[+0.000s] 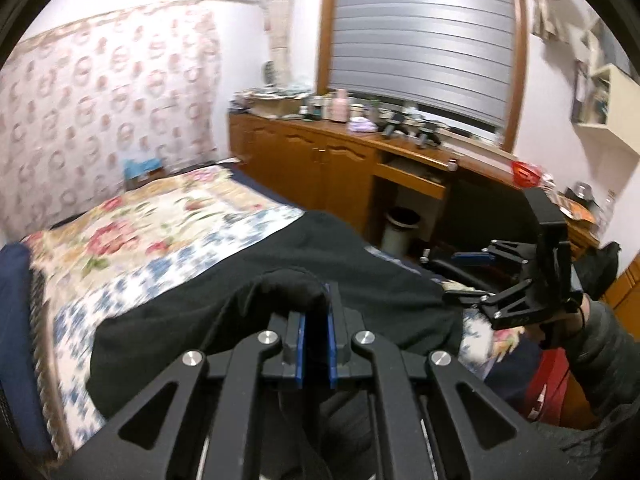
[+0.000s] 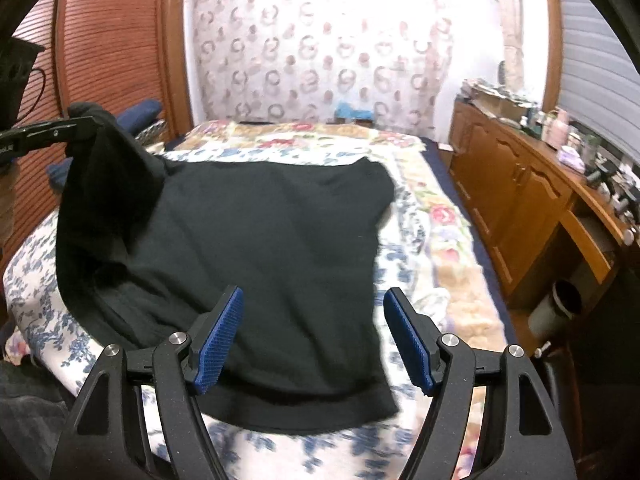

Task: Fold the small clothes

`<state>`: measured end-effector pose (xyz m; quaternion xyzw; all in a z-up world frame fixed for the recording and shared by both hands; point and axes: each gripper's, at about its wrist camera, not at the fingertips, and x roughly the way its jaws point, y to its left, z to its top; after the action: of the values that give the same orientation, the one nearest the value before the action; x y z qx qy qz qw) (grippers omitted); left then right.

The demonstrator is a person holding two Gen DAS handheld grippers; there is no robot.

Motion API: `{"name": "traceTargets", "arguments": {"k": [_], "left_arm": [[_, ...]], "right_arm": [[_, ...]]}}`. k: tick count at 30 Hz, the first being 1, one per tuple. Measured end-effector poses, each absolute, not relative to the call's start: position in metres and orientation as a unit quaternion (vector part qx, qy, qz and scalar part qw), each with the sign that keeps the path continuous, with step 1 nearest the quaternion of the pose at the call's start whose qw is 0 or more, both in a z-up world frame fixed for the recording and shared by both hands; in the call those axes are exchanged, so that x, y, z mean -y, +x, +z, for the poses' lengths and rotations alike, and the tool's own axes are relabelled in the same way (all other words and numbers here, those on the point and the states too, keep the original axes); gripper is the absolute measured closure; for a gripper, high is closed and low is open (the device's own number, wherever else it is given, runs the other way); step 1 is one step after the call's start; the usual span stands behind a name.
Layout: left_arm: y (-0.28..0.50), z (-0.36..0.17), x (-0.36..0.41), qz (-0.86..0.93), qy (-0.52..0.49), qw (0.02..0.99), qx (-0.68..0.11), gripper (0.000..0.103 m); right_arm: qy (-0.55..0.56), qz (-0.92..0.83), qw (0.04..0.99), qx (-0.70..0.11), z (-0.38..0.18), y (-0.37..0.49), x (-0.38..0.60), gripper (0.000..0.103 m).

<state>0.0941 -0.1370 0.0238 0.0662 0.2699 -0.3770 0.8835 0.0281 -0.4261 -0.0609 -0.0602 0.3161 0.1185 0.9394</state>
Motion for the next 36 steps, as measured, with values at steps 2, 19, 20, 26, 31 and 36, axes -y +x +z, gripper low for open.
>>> {"name": "traceTargets", "arguments": {"k": [2,19,20,26,31,36], "left_arm": [[0.095,0.033,0.159,-0.391,0.077,0.879,-0.264,0.098],[0.101,0.026,0.202,-0.401,0.094,0.861,-0.299,0.060],[0.101,0.025,0.198,-0.400,0.093,0.861,-0.301,0.060],[0.102,0.016,0.177,-0.380,0.089,0.869,-0.304,0.055],[0.110,0.001,0.151,-0.348,0.078,0.880,-0.313,0.054],[0.112,-0.022,0.116,-0.304,0.070,0.893,-0.325,0.054]], "right_arm": [[-0.056,0.113,0.942,-0.313,-0.058,0.027,0.436,0.029],[-0.047,0.112,0.943,-0.309,-0.058,0.025,0.443,0.029],[-0.047,0.113,0.943,-0.308,-0.058,0.026,0.442,0.029],[-0.049,0.117,0.944,-0.305,-0.056,0.033,0.438,0.029],[-0.050,0.121,0.945,-0.299,-0.051,0.035,0.435,0.029],[-0.050,0.129,0.945,-0.296,-0.048,0.040,0.427,0.029]]}}
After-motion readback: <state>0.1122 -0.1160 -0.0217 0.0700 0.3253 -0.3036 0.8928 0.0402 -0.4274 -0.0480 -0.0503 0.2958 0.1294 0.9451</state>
